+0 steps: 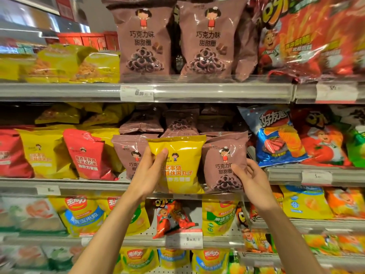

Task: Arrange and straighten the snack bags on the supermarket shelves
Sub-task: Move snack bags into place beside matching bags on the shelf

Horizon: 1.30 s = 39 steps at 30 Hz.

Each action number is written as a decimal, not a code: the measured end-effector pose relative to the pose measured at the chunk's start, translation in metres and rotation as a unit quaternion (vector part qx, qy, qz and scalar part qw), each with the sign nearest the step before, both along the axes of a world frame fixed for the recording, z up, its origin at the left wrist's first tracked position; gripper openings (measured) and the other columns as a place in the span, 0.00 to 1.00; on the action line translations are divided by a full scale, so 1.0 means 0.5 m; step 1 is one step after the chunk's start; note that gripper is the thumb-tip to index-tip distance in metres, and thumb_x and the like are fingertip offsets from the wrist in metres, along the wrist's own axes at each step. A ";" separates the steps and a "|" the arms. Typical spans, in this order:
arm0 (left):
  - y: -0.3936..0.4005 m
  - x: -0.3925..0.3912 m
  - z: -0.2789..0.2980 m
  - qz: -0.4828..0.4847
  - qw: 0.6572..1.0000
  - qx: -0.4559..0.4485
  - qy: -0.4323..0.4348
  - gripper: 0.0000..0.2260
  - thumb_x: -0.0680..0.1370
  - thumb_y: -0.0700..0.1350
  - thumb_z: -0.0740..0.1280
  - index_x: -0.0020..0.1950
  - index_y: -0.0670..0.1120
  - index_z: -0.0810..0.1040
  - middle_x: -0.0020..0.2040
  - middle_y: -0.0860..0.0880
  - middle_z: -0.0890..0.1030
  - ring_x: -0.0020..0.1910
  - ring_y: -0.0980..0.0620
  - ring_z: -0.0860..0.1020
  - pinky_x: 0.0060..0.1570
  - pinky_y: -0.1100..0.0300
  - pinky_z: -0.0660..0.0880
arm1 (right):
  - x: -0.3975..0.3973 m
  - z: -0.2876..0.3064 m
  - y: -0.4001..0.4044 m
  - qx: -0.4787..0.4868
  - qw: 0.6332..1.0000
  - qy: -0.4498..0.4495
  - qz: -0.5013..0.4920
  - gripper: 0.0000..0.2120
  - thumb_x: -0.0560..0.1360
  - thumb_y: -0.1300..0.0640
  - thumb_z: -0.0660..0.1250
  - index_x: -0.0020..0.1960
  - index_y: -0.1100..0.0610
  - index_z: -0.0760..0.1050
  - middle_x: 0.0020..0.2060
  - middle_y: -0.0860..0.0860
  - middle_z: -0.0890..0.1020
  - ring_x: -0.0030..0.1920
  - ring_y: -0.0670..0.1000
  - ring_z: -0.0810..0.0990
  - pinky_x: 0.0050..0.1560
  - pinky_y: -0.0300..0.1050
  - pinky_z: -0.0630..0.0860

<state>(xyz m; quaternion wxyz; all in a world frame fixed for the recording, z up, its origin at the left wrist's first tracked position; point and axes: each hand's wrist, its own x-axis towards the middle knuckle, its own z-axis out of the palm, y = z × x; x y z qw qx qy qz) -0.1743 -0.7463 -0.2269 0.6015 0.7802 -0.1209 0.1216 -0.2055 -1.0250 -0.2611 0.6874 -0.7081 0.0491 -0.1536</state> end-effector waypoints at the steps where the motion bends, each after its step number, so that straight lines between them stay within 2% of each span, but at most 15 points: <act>1: 0.003 -0.001 -0.002 0.002 1.000 0.001 0.001 0.14 0.82 0.62 0.62 0.63 0.55 0.73 0.59 0.56 0.82 0.60 0.57 0.80 0.66 0.47 0.74 | 0.004 0.003 0.002 -0.006 1.000 -0.003 -0.003 0.17 0.79 0.51 0.70 0.67 0.51 0.74 0.58 0.47 0.84 0.58 0.46 0.83 0.64 0.52 0.79; 3: 0.011 -0.005 -0.008 0.009 1.000 0.004 -0.001 0.17 0.79 0.66 0.62 0.60 0.56 0.73 0.56 0.53 0.83 0.59 0.54 0.81 0.65 0.42 0.74 | 0.011 0.010 0.009 -0.012 1.000 -0.015 -0.006 0.17 0.79 0.50 0.70 0.67 0.50 0.74 0.58 0.46 0.84 0.58 0.44 0.83 0.64 0.51 0.78; 5: 0.019 -0.012 -0.014 0.015 1.000 0.000 -0.008 0.21 0.78 0.68 0.62 0.62 0.56 0.73 0.54 0.50 0.84 0.57 0.51 0.82 0.63 0.41 0.75 | 0.018 0.016 0.019 -0.022 0.999 -0.026 -0.014 0.17 0.79 0.49 0.70 0.66 0.49 0.75 0.57 0.45 0.84 0.58 0.42 0.83 0.63 0.49 0.78; 10: 0.050 -0.028 -0.013 0.035 0.998 -0.040 -0.014 0.19 0.80 0.63 0.63 0.63 0.52 0.75 0.55 0.53 0.85 0.58 0.52 0.83 0.64 0.40 0.76 | 0.037 0.013 0.071 -0.065 0.996 -0.051 -0.034 0.15 0.79 0.49 0.70 0.64 0.49 0.74 0.54 0.44 0.83 0.57 0.43 0.82 0.64 0.49 0.76; 15: 0.090 -0.038 -0.004 0.069 0.996 -0.056 -0.030 0.23 0.83 0.58 0.64 0.75 0.51 0.68 0.55 0.55 0.85 0.57 0.55 0.83 0.64 0.44 0.77 | 0.061 0.012 0.130 -0.047 0.995 -0.064 -0.064 0.14 0.80 0.51 0.69 0.64 0.49 0.72 0.54 0.45 0.83 0.56 0.44 0.81 0.65 0.51 0.77; 16: 0.101 -0.038 -0.005 0.083 0.994 -0.053 -0.035 0.22 0.83 0.59 0.64 0.75 0.52 0.68 0.54 0.55 0.85 0.57 0.55 0.83 0.63 0.44 0.77 | 0.066 0.010 0.140 -0.048 0.995 -0.066 -0.062 0.14 0.80 0.51 0.69 0.64 0.49 0.72 0.54 0.46 0.83 0.56 0.44 0.81 0.64 0.51 0.77; 19: 0.125 -0.036 -0.006 0.127 0.990 -0.035 -0.048 0.12 0.82 0.59 0.64 0.61 0.54 0.74 0.53 0.55 0.84 0.55 0.57 0.82 0.61 0.44 0.77 | 0.078 0.002 0.177 -0.063 0.995 -0.058 -0.044 0.20 0.80 0.48 0.68 0.69 0.49 0.69 0.59 0.46 0.81 0.59 0.45 0.80 0.65 0.50 0.76; 24: 0.145 -0.034 -0.004 0.171 0.984 -0.015 -0.048 0.11 0.82 0.57 0.64 0.53 0.50 0.71 0.46 0.56 0.79 0.46 0.59 0.78 0.50 0.52 0.71 | 0.092 -0.029 0.218 -0.119 0.992 -0.035 -0.018 0.18 0.81 0.45 0.66 0.67 0.48 0.67 0.56 0.45 0.80 0.57 0.45 0.80 0.63 0.52 0.76; 26: 0.149 -0.031 -0.008 0.176 0.983 -0.003 -0.043 0.12 0.82 0.56 0.65 0.52 0.49 0.70 0.45 0.56 0.79 0.45 0.60 0.77 0.47 0.53 0.70 | 0.090 -0.045 0.221 -0.150 0.988 -0.029 -0.023 0.15 0.81 0.45 0.65 0.64 0.50 0.68 0.53 0.44 0.79 0.53 0.45 0.79 0.61 0.54 0.77; 29: 0.152 -0.024 -0.015 0.180 0.983 0.011 -0.039 0.12 0.81 0.56 0.66 0.53 0.48 0.71 0.46 0.57 0.78 0.46 0.60 0.77 0.47 0.53 0.70 | 0.094 -0.046 0.218 -0.179 0.983 -0.031 -0.025 0.12 0.82 0.46 0.64 0.60 0.51 0.69 0.49 0.44 0.79 0.51 0.46 0.80 0.55 0.51 0.76; 31: 0.157 -0.020 -0.020 0.180 0.983 0.006 -0.031 0.11 0.81 0.57 0.66 0.53 0.51 0.71 0.48 0.57 0.80 0.49 0.58 0.79 0.48 0.52 0.73 | 0.102 -0.037 0.217 -0.193 0.981 -0.014 -0.012 0.11 0.82 0.45 0.64 0.59 0.50 0.69 0.47 0.45 0.79 0.49 0.48 0.80 0.52 0.51 0.77; 33: 0.162 -0.018 -0.025 0.181 0.983 0.000 -0.025 0.11 0.80 0.59 0.67 0.54 0.53 0.72 0.49 0.56 0.82 0.51 0.55 0.81 0.52 0.49 0.76 | 0.104 -0.036 0.217 -0.203 0.979 -0.003 -0.001 0.10 0.82 0.46 0.64 0.59 0.49 0.68 0.46 0.44 0.81 0.47 0.45 0.81 0.51 0.50 0.77; 35: 0.164 -0.017 -0.027 0.183 0.983 -0.005 -0.021 0.11 0.80 0.59 0.67 0.54 0.53 0.72 0.50 0.56 0.82 0.51 0.55 0.81 0.55 0.46 0.78 | 0.101 -0.039 0.215 -0.207 0.978 -0.009 0.004 0.09 0.82 0.47 0.65 0.58 0.49 0.69 0.48 0.43 0.81 0.49 0.40 0.80 0.49 0.45 0.75; 37: 0.164 -0.018 -0.029 0.182 0.983 -0.009 -0.021 0.10 0.80 0.58 0.67 0.53 0.54 0.72 0.50 0.56 0.82 0.51 0.56 0.81 0.56 0.46 0.78 | 0.095 -0.037 0.210 -0.203 0.979 -0.009 0.014 0.09 0.81 0.47 0.66 0.57 0.50 0.71 0.48 0.42 0.81 0.49 0.40 0.79 0.46 0.39 0.73; 39: 0.161 -0.022 -0.031 0.177 0.984 -0.020 -0.020 0.10 0.80 0.58 0.67 0.53 0.54 0.72 0.51 0.56 0.82 0.51 0.57 0.81 0.55 0.46 0.78 | 0.093 -0.033 0.201 -0.188 0.982 0.002 0.027 0.10 0.81 0.46 0.66 0.58 0.50 0.73 0.49 0.41 0.81 0.52 0.41 0.79 0.50 0.36 0.73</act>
